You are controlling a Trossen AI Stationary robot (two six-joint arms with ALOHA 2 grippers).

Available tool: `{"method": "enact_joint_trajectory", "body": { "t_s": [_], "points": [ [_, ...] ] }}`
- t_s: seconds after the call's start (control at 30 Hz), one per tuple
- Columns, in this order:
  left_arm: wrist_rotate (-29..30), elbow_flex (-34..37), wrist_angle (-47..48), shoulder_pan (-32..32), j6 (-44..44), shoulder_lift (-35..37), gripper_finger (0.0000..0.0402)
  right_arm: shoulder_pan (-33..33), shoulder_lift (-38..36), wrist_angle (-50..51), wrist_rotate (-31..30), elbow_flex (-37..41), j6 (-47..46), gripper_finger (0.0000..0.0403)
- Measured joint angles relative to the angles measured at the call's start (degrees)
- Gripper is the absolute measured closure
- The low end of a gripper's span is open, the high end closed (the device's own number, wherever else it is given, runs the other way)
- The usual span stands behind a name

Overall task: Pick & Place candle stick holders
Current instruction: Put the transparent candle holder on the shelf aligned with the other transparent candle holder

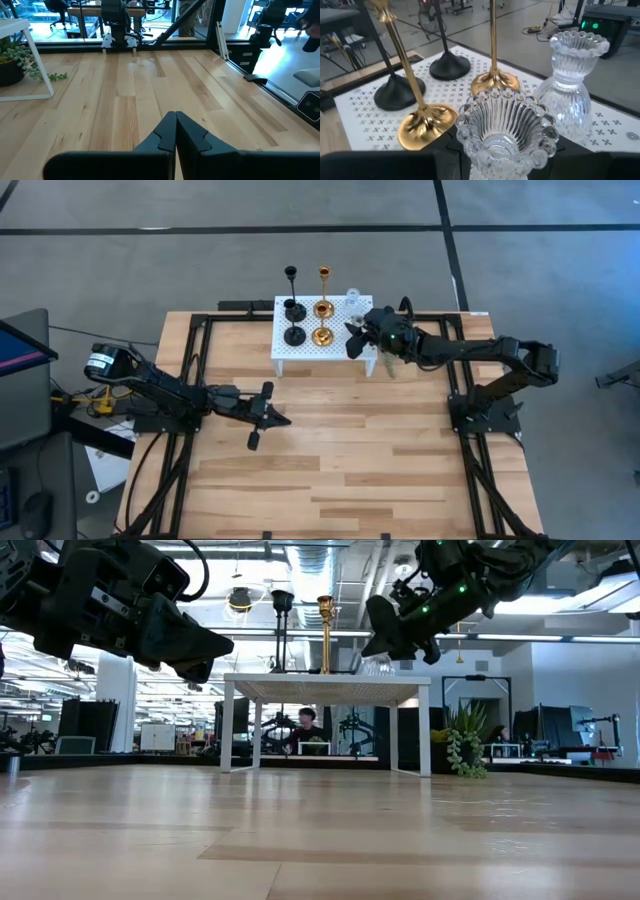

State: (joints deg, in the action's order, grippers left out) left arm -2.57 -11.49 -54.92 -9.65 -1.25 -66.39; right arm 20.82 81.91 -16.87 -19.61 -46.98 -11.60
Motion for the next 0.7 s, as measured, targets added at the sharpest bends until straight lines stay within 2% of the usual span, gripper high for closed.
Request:
{"method": "enact_joint_trajectory", "body": {
  "t_s": [0.27,0.5,0.7],
  "points": [
    [0.0,0.0,0.01,0.0,0.01,0.0,0.0398,0.02,-0.11,0.79,0.0,-0.04,0.01,0.0283],
    [0.0,0.0,0.02,0.0,0.01,0.0,0.0398,0.0,-0.09,1.08,0.1,-0.04,-0.02,0.0221],
    [0.0,0.0,0.0,0.0,0.01,0.0,0.0398,0.0,-0.09,-1.42,0.21,-0.02,0.03,0.0196]
  ]
}}
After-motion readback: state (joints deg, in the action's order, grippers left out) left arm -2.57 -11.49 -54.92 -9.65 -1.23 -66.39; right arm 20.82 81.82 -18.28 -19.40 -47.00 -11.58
